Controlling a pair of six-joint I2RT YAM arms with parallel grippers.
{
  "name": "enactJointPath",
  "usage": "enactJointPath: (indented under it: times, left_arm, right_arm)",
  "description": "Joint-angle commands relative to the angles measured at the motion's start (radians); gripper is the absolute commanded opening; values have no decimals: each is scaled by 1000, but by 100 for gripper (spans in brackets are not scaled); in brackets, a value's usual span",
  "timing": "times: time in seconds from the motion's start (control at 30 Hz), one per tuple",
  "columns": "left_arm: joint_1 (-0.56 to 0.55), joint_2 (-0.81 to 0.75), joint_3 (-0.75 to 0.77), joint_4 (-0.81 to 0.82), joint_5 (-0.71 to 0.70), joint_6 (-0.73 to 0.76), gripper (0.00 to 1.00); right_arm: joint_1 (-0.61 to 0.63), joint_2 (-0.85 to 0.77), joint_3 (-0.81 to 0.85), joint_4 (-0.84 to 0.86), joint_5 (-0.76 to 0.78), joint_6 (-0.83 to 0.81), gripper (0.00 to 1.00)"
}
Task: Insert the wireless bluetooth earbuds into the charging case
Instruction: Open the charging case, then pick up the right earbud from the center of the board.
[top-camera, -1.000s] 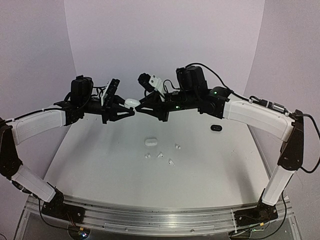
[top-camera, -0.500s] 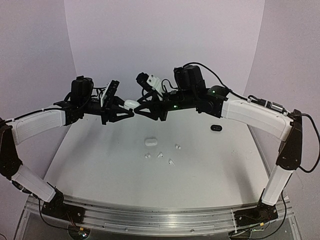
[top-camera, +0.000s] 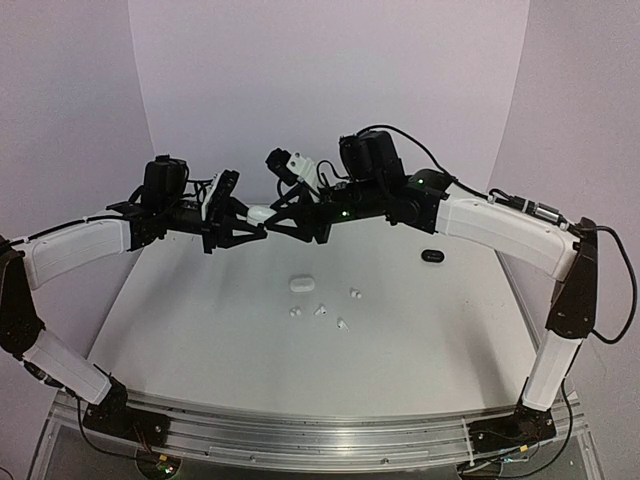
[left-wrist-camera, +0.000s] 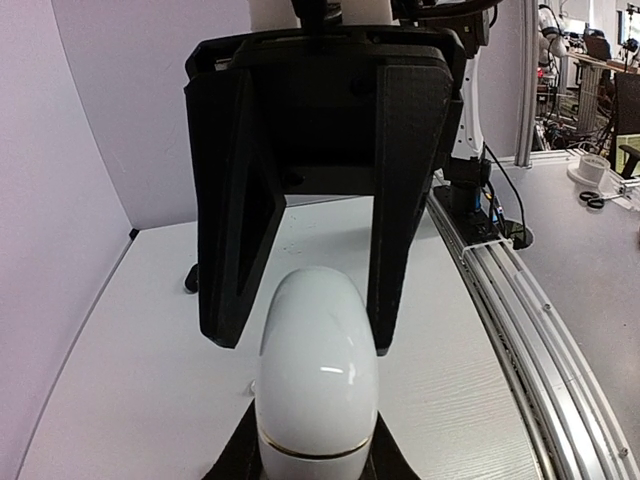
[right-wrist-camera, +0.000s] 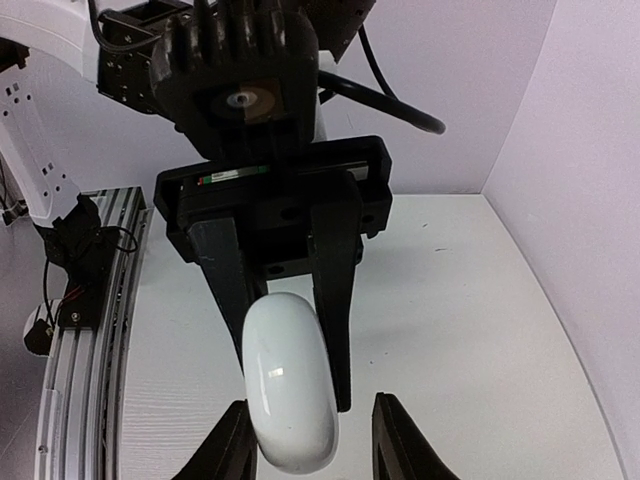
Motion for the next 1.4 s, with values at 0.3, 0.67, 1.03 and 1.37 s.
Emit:
enactJointPath:
  times: [0.3, 0.67, 1.03, 1.37]
  left_arm:
    - [-12, -27, 5, -76, 6, 130, 0]
    - [-13, -33, 5, -28, 23, 38, 0]
    - [-11, -17, -22, 4, 77, -174, 0]
    - [-13, -49, -108, 170, -13, -291, 0]
  right_arm:
    - [-17, -4, 66, 84, 76, 36, 37]
    - [-19, 8, 44, 82, 87, 39, 36]
    - [-24, 10, 87, 85, -3, 88, 48]
    - [-35, 28, 163, 94, -100, 149, 65]
